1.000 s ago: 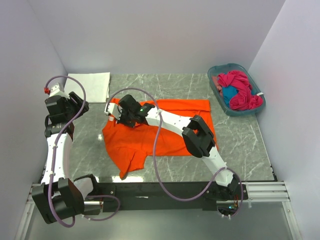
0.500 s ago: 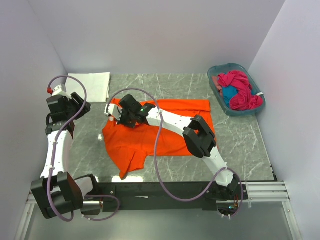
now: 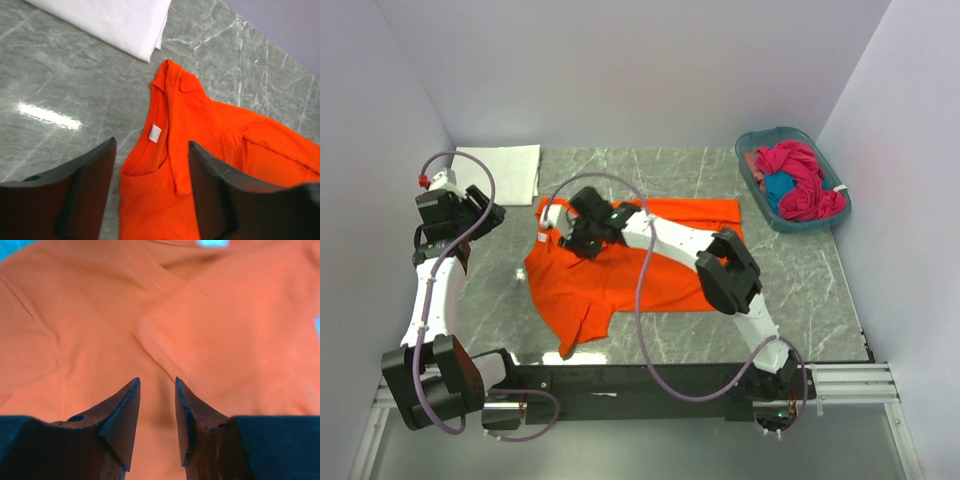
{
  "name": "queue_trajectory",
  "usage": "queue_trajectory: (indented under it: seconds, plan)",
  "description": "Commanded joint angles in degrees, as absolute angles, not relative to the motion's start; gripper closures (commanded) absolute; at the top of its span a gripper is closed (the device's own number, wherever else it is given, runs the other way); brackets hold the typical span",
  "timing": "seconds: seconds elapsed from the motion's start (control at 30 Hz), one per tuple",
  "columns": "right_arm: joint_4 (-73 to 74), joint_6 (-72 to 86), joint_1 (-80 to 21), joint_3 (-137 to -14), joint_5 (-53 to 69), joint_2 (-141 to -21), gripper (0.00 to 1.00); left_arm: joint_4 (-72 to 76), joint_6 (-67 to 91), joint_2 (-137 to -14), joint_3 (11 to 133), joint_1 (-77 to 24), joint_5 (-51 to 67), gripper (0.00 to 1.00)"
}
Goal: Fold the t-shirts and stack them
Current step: Fold the tshirt
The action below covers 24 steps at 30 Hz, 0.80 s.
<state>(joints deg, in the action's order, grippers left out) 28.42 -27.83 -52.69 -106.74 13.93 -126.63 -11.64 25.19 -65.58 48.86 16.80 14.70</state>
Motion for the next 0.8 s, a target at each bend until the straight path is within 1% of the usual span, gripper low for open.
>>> queue_trajectory:
  seconds: [0.0,0.03,0.07,0.1,0.13,0.2,0.3,0.33,0.37,0.4,0.47,0.53,0.77]
  plan:
    - [24.1,-20.8,-45.5,-106.4,17.7,-117.6,0.58,-9.3,26.6,-66.2,48.9,16.8,16.9,0.33]
    - [23.4,-17.1,-43.5,-105.7,19.5,-117.1,0.57,-8.9,27.3,-66.7,48.7,16.8,17.0,0.28]
    - [22.2,-15.0,-39.9,-103.8,21.3,-116.2,0.57,-7.6,28.0,-67.1,48.2,16.9,17.9,0.15]
    - [20.9,-12.7,-37.9,-102.8,25.0,-115.9,0.57,-6.7,29.5,-67.8,47.9,17.0,19.2,0.11]
    - [19.4,-9.6,-36.2,-102.0,26.6,-115.8,0.57,-5.6,30.1,-69.9,47.8,17.3,20.9,0.11]
    - [19.8,-8.4,-32.4,-101.3,30.8,-116.3,0.57,-3.9,31.5,-72.9,49.3,17.4,25.6,0.13]
    - [22.8,-7.7,-29.4,-102.6,34.8,-118.3,0.57,-2.6,33.4,-80.7,53.5,17.0,28.5,0.2]
    - [23.3,-7.6,-28.7,-102.7,37.8,-118.6,0.57,-3.1,33.4,-85.6,55.4,16.6,28.7,0.21]
    - [23.7,-7.4,-28.0,-102.5,38.9,-118.8,0.57,-3.9,32.9,-88.3,59.6,16.2,28.5,0.27]
    - [24.2,-7.2,-27.3,-102.2,39.7,-118.7,0.57,-6.0,32.5,-93.8,62.0,15.1,28.0,0.3]
    - [23.6,-7.0,-26.7,-100.4,41.2,-117.7,0.57,-7.6,31.9,-98.9,68.4,14.1,27.6,0.38]
    - [23.3,-6.9,-26.3,-99.5,41.6,-117.0,0.57,-9.1,32.1,-104.6,71.8,12.5,25.9,0.39]
    - [24.7,-7.8,-25.2,-98.6,41.0,-116.5,0.57,-9.8,34.7,-114.6,80.9,9.5,23.6,0.44]
